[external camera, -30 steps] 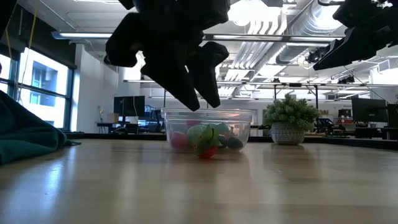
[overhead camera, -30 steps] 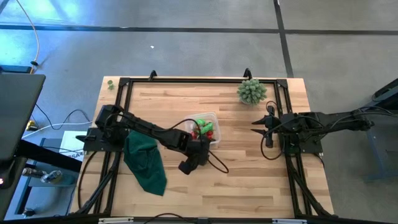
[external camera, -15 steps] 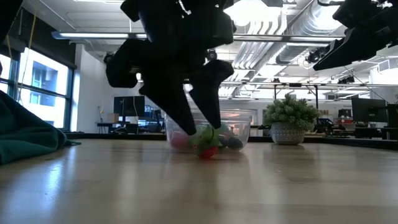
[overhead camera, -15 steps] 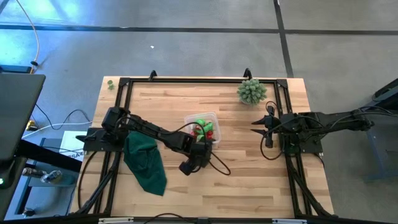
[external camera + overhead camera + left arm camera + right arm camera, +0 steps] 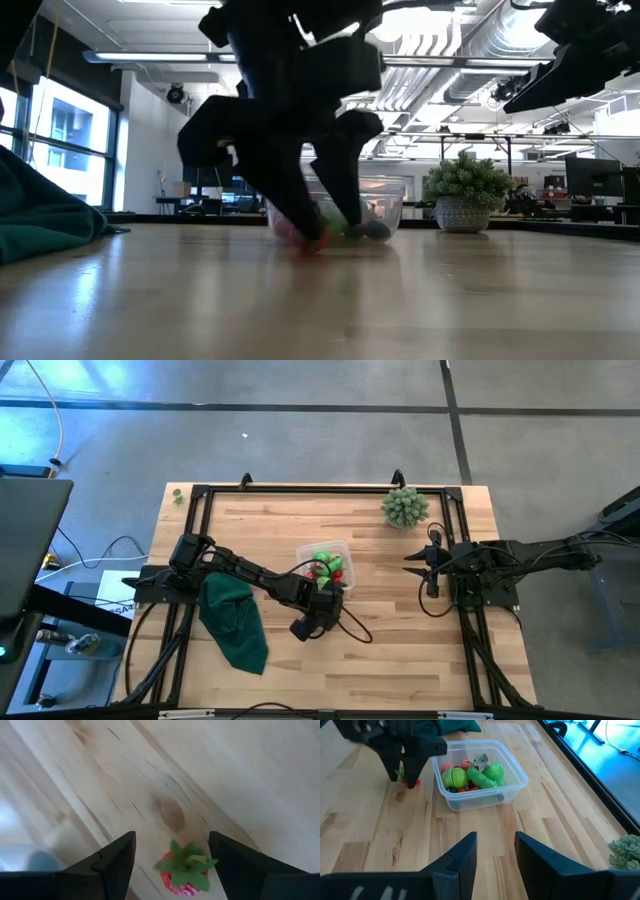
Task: Pick and placing Produce into tupperware
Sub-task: Put the strawberry into the transparent bin
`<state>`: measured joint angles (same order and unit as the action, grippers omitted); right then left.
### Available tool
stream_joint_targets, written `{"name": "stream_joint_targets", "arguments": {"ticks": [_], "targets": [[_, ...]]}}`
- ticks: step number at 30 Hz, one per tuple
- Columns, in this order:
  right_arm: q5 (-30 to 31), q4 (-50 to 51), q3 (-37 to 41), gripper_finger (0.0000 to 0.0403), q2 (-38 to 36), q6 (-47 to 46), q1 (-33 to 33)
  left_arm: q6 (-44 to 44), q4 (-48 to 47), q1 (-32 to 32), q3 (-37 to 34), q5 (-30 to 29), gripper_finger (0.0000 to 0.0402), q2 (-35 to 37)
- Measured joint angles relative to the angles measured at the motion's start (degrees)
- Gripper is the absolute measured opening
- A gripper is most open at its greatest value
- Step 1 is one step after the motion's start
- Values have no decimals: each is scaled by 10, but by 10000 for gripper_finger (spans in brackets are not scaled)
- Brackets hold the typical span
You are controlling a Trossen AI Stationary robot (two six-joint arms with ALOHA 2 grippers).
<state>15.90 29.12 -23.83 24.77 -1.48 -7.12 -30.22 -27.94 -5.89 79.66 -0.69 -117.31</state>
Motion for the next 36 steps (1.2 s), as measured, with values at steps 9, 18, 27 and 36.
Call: {"name": "stream_joint_targets", "arguments": {"ticks": [9,18,27,36], "targets": [[0,2,0,123,0,0,0,5,-10,3,-1,-3,241,-8],[0,2,0,123,0,0,0,24,-32,3,-1,-3,241,-8],[0,2,0,123,0,0,0,24,-33,3,-1,-3,241,-8],[0,2,0,123,0,0,0,34,-32,3,-1,-3,214,-8]]}}
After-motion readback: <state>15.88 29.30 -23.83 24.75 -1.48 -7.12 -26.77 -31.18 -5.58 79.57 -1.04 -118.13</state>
